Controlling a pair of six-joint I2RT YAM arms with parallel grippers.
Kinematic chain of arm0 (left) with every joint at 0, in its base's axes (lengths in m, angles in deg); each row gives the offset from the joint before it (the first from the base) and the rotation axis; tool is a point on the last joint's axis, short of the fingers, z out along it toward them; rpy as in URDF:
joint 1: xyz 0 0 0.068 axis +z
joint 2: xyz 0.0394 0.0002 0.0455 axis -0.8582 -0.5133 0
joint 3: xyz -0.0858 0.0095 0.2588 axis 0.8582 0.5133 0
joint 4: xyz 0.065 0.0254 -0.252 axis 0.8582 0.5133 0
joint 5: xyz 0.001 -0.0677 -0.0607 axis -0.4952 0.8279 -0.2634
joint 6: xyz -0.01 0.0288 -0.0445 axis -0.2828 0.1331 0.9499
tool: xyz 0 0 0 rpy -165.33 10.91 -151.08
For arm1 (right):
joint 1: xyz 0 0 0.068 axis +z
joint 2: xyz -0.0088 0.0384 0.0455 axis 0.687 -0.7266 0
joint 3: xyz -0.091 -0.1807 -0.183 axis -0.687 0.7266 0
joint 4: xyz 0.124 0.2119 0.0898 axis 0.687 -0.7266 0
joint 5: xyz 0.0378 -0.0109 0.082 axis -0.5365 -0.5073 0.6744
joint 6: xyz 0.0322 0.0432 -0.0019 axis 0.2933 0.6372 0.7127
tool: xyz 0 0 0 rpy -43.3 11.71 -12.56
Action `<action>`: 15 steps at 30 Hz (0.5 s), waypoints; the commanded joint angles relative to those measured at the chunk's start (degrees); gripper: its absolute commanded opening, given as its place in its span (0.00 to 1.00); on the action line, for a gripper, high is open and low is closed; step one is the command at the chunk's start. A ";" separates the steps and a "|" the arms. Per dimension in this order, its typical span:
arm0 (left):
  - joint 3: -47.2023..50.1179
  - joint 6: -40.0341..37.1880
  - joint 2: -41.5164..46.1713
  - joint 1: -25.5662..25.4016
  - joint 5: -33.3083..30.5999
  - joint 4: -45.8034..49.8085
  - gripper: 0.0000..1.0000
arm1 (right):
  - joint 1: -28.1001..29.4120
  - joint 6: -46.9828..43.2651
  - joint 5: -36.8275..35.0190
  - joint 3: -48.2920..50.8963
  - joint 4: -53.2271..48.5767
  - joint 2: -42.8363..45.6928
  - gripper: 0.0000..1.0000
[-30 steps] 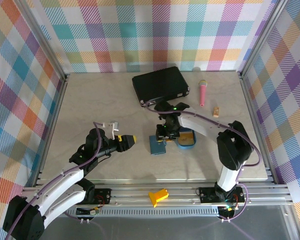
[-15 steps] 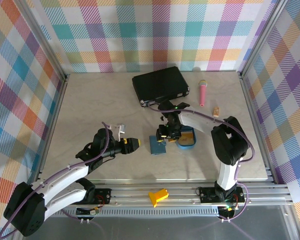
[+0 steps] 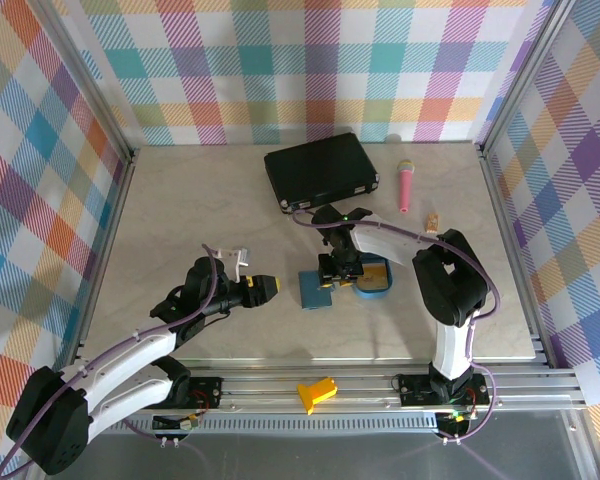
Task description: Put the credit cards into the card holder
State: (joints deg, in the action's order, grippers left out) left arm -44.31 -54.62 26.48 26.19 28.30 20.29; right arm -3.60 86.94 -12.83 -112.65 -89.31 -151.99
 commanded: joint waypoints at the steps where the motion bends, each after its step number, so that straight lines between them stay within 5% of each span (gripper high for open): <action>1: -1.26 -0.07 0.69 -0.56 -0.58 -0.05 0.64 | -0.06 0.50 -0.72 -1.57 -1.63 -1.11 0.37; 8: -1.75 -0.75 2.13 -0.56 -0.94 1.93 0.64 | -0.06 0.52 -1.48 -2.73 -2.83 2.36 0.00; 15: -5.81 -1.15 7.28 -0.56 -3.30 7.48 0.64 | -0.41 -2.19 2.27 -9.90 -5.22 19.21 0.00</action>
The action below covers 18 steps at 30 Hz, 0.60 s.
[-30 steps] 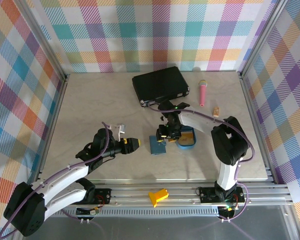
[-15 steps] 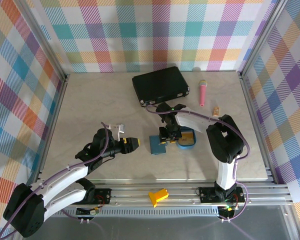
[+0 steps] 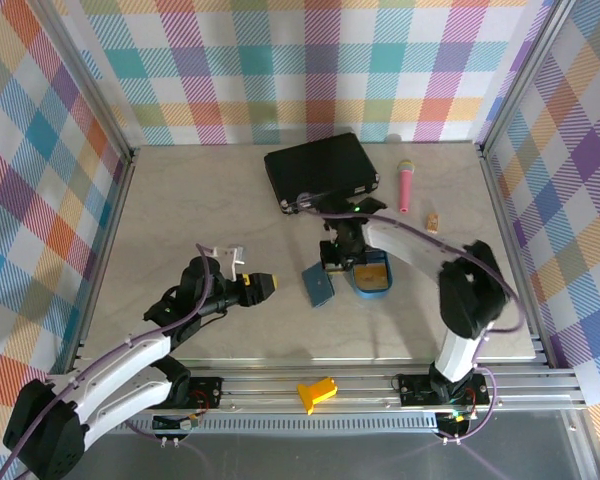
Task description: Put the credit cards into the card holder
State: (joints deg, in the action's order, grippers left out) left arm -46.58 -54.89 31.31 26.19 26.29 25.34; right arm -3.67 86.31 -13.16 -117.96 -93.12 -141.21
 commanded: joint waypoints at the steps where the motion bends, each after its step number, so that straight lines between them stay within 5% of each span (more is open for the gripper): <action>1: -4.14 -0.70 3.09 -0.56 -1.22 2.42 0.64 | -0.58 -1.51 3.99 -5.21 -0.70 10.26 0.00; 9: -8.83 3.29 5.58 -0.56 -0.39 2.42 0.66 | -1.40 0.51 9.40 -9.27 3.74 19.63 0.00; 18: -2.40 10.08 1.72 -1.17 5.64 -15.33 0.72 | -1.64 2.84 16.22 -13.15 8.54 20.93 0.00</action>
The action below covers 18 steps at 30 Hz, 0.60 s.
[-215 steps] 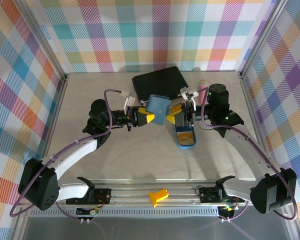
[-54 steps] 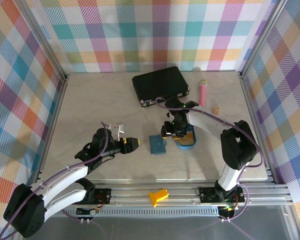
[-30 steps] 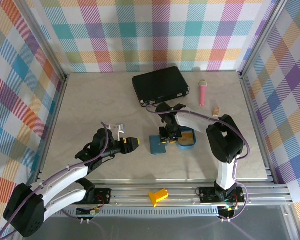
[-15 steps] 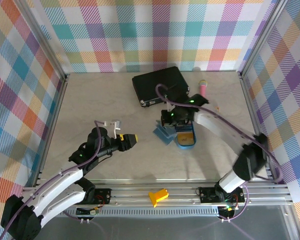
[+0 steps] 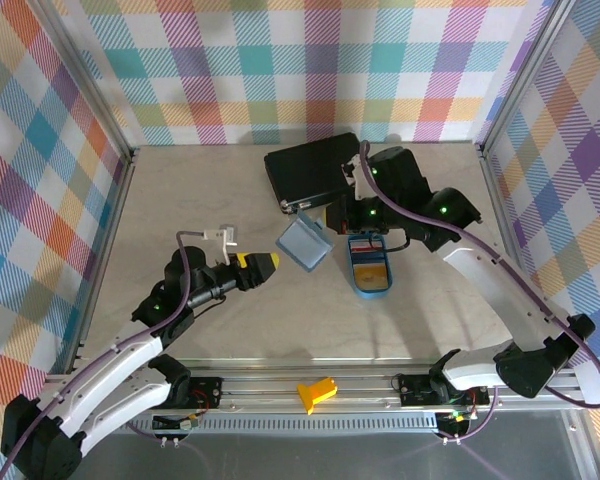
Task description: Put the credit cards into the card holder
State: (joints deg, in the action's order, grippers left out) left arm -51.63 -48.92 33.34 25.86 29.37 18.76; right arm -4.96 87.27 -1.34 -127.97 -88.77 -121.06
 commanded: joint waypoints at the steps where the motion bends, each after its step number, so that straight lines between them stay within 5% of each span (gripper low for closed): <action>1: 3.57 5.55 -0.35 -0.85 2.48 -11.03 0.72 | -0.44 2.37 5.19 -3.46 4.56 0.94 0.00; 11: 6.53 18.51 -4.33 -1.90 2.62 -30.14 0.75 | -2.49 11.61 11.06 -3.03 13.38 2.81 0.00; 18: 6.33 20.26 -6.92 -1.90 1.31 -35.69 0.76 | -2.58 17.60 13.82 -5.40 18.90 1.96 0.00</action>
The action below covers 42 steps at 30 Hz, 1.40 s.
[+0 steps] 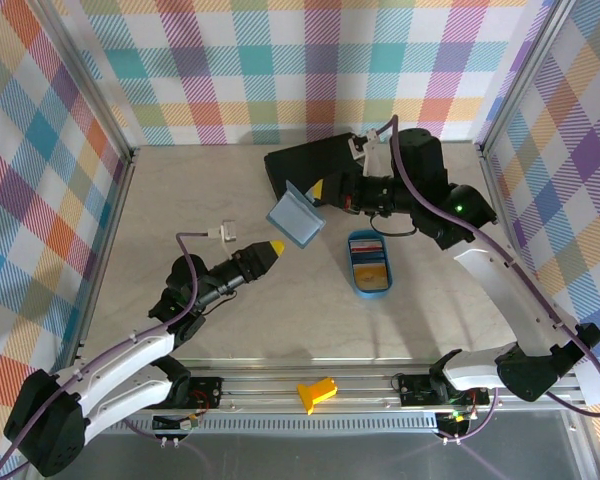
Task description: Put the credit cards into the card holder
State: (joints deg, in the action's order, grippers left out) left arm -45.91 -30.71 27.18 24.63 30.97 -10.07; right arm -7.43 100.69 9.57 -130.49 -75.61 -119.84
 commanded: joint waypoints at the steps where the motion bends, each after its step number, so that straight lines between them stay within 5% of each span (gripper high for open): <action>1: 0.71 2.60 -1.33 -0.68 -0.23 -8.24 0.76 | -0.06 4.75 3.24 -3.06 6.22 0.62 0.00; 14: 1.80 6.98 -8.69 -0.76 1.25 -31.58 0.64 | -0.11 11.61 6.78 -3.49 13.10 -0.42 0.00; 42: -5.01 12.49 -15.12 -2.60 3.36 -40.00 0.55 | -0.06 16.55 10.87 -2.22 20.31 0.75 0.00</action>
State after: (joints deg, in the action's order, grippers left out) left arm -49.12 -18.60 11.83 22.84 33.20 -46.26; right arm -7.43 116.58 19.30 -132.28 -58.85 -120.45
